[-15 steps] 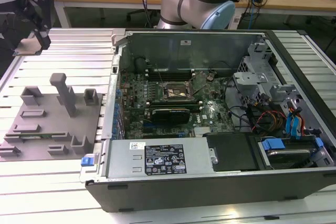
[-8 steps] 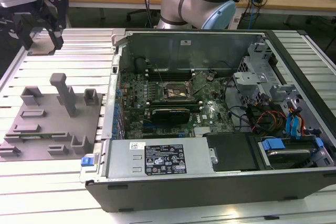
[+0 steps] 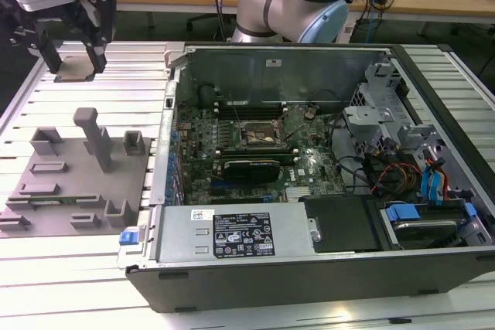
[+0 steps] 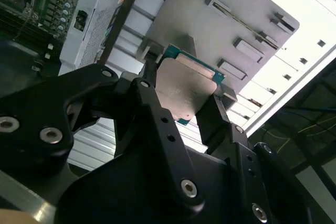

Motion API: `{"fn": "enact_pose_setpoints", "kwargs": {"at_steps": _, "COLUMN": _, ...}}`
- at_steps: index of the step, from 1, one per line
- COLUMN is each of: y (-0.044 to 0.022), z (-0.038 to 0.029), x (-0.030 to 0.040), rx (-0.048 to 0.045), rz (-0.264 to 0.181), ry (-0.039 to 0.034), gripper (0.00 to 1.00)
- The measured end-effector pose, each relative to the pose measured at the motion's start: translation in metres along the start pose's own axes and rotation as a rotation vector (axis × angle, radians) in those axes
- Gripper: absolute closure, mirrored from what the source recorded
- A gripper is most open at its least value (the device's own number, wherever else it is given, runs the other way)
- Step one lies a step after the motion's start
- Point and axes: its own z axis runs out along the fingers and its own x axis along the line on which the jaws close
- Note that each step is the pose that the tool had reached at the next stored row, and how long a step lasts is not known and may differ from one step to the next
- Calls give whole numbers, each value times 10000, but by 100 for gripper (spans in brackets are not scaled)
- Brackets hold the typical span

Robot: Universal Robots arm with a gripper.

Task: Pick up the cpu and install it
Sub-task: 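Pick up the cpu and move it towards the insertion slot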

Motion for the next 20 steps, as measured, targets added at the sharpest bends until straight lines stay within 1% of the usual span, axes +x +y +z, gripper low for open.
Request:
{"fn": "enact_pose_setpoints", "kwargs": {"at_steps": 2, "y": -1, "z": 0, "x": -35, "rx": 0, "rz": 0, "ry": 0, "gripper": 45}}
{"fn": "enact_pose_setpoints", "kwargs": {"at_steps": 4, "y": -2, "z": 2, "x": -110, "rx": 0, "rz": 1, "ry": 0, "gripper": 45}}
{"fn": "enact_pose_setpoints", "kwargs": {"at_steps": 8, "y": -4, "z": 4, "x": -224, "rx": -1, "rz": 0, "ry": 0, "gripper": 45}}
{"fn": "enact_pose_setpoints", "kwargs": {"at_steps": 10, "y": -5, "z": 6, "x": -291, "rx": 0, "rz": -1, "ry": 0, "gripper": 45}}
{"fn": "enact_pose_setpoints", "kwargs": {"at_steps": 12, "y": -7, "z": 7, "x": -371, "rx": 0, "rz": 1, "ry": 1, "gripper": 45}}
{"fn": "enact_pose_setpoints", "kwargs": {"at_steps": 15, "y": -10, "z": 10, "x": -527, "rx": 0, "rz": -1, "ry": 0, "gripper": 45}}
{"fn": "enact_pose_setpoints", "kwargs": {"at_steps": 16, "y": -11, "z": 10, "x": -563, "rx": 0, "rz": 1, "ry": 0, "gripper": 45}}
{"fn": "enact_pose_setpoints", "kwargs": {"at_steps": 18, "y": -13, "z": 12, "x": -657, "rx": 1, "rz": 1, "ry": 1, "gripper": 45}}
{"fn": "enact_pose_setpoints", "kwargs": {"at_steps": 20, "y": -14, "z": 13, "x": -727, "rx": 1, "rz": -1, "ry": 1, "gripper": 45}}
